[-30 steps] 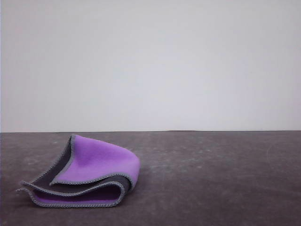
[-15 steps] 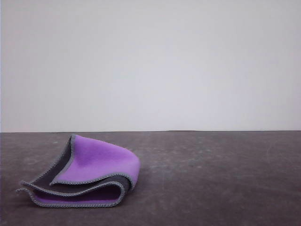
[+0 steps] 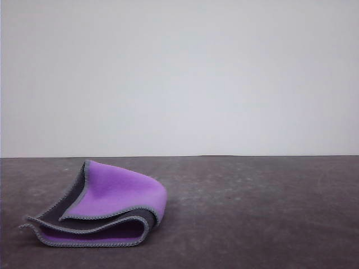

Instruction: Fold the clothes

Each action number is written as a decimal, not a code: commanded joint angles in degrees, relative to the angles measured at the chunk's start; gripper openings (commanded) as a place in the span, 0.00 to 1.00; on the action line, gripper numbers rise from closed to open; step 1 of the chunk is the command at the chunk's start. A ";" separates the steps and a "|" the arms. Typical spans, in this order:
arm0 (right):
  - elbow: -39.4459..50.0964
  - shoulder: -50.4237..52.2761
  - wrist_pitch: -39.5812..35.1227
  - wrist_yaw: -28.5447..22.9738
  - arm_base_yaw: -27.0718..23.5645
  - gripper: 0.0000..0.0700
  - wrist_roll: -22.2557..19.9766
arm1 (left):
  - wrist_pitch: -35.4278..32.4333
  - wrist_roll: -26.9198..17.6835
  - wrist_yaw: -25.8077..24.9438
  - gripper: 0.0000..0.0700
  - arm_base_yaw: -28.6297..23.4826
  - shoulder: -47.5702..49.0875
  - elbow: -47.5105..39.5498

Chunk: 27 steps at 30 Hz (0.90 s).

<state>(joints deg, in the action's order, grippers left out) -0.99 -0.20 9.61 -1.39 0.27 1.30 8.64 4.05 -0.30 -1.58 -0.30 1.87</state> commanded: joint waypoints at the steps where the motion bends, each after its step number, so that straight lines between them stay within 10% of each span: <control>1: 0.31 0.00 -0.59 -0.11 -0.09 0.02 -0.02 | -0.59 -0.35 -0.08 0.00 0.11 0.04 -1.16; 27: 0.31 0.00 -0.59 -0.11 -0.09 0.02 -0.02 | -0.59 -0.35 -0.09 0.00 0.11 0.04 -1.16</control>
<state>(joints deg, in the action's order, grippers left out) -0.99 -0.21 9.61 -1.39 0.27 1.30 8.64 4.05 -0.30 -1.58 -0.30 1.87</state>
